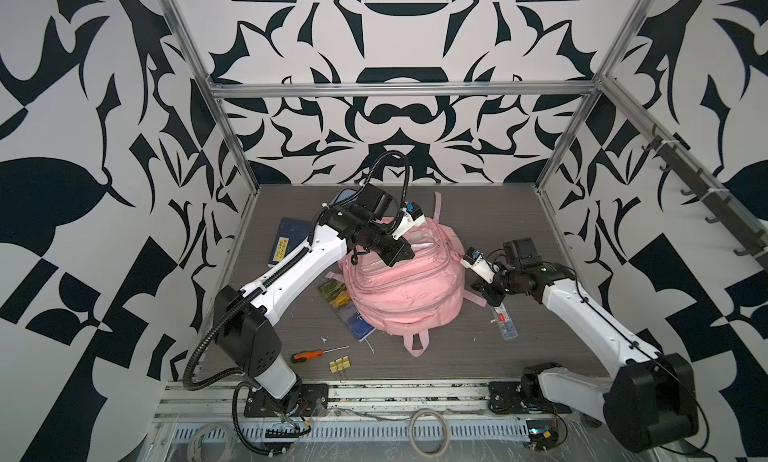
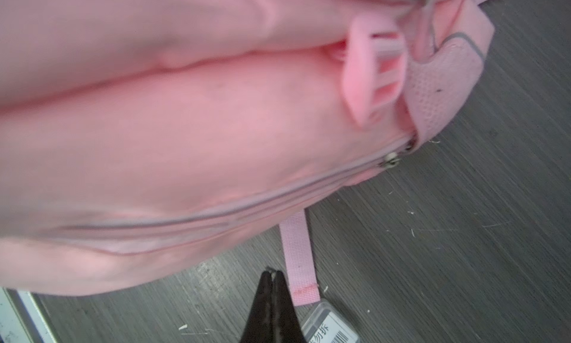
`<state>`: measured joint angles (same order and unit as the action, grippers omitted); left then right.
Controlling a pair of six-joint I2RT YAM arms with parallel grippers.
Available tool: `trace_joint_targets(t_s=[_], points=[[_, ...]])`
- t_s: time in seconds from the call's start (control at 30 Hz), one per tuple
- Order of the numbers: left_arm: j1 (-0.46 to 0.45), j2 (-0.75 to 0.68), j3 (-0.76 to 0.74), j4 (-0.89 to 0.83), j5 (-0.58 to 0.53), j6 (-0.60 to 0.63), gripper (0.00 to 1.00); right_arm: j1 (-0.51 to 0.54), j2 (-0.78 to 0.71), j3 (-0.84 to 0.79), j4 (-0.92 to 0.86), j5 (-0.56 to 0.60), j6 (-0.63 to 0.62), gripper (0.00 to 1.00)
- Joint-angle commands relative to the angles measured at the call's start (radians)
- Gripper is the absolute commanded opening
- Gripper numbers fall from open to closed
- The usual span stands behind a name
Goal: Pack the student bag
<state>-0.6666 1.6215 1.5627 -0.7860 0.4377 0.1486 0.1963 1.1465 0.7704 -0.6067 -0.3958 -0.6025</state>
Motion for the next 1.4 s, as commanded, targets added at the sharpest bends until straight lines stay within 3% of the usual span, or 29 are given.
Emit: trace_joint_targets(t_s=[0.0, 0.17, 0.27, 0.43, 0.63, 0.67, 0.7, 0.77, 0.8, 0.93, 1.13, 1.2, 1.37], points=[[0.010, -0.008, 0.010, 0.106, 0.079, -0.043, 0.00, 0.005, -0.064, -0.032, -0.008, 0.025, 0.041, 0.04], [0.010, -0.026, 0.011, 0.048, 0.143, 0.022, 0.00, -0.017, -0.037, 0.005, 0.039, 0.020, 0.102, 0.40], [0.010, -0.032, 0.007, -0.009, 0.159, 0.047, 0.00, -0.038, 0.016, 0.039, 0.090, 0.050, 0.144, 0.57], [0.010, -0.084, -0.071, 0.017, 0.121, 0.022, 0.00, -0.162, 0.019, 0.029, 0.280, -0.038, 0.311, 0.67], [0.010, -0.137, -0.174, 0.012, -0.016, 0.019, 0.00, -0.177, 0.000, -0.036, 0.387, -0.008, 0.516, 0.68], [0.010, -0.149, -0.197, 0.018, -0.045, 0.024, 0.04, -0.178, -0.010, -0.052, 0.400, 0.004, 0.542, 0.69], [0.010, -0.163, -0.224, 0.028, -0.075, 0.024, 0.16, -0.178, -0.027, -0.071, 0.413, 0.021, 0.570, 0.69], [0.010, -0.187, -0.263, 0.044, -0.117, 0.015, 0.50, -0.178, -0.057, -0.092, 0.416, 0.040, 0.610, 0.69], [0.008, -0.192, -0.265, 0.036, -0.139, 0.006, 0.60, -0.178, -0.069, -0.091, 0.402, 0.049, 0.621, 0.69], [-0.036, -0.213, -0.254, 0.039, -0.267, -0.076, 0.80, -0.177, -0.080, -0.050, 0.348, 0.109, 0.679, 0.69], [-0.279, -0.146, -0.202, 0.034, -0.499, -0.187, 0.84, -0.178, -0.087, 0.021, 0.270, 0.205, 0.785, 0.81], [-0.345, -0.096, -0.175, 0.011, -0.584, -0.237, 0.84, -0.178, -0.084, 0.030, 0.261, 0.215, 0.797, 0.99], [-0.452, 0.072, -0.067, -0.039, -0.754, -0.346, 0.84, -0.178, -0.071, 0.021, 0.279, 0.238, 0.820, 1.00]])
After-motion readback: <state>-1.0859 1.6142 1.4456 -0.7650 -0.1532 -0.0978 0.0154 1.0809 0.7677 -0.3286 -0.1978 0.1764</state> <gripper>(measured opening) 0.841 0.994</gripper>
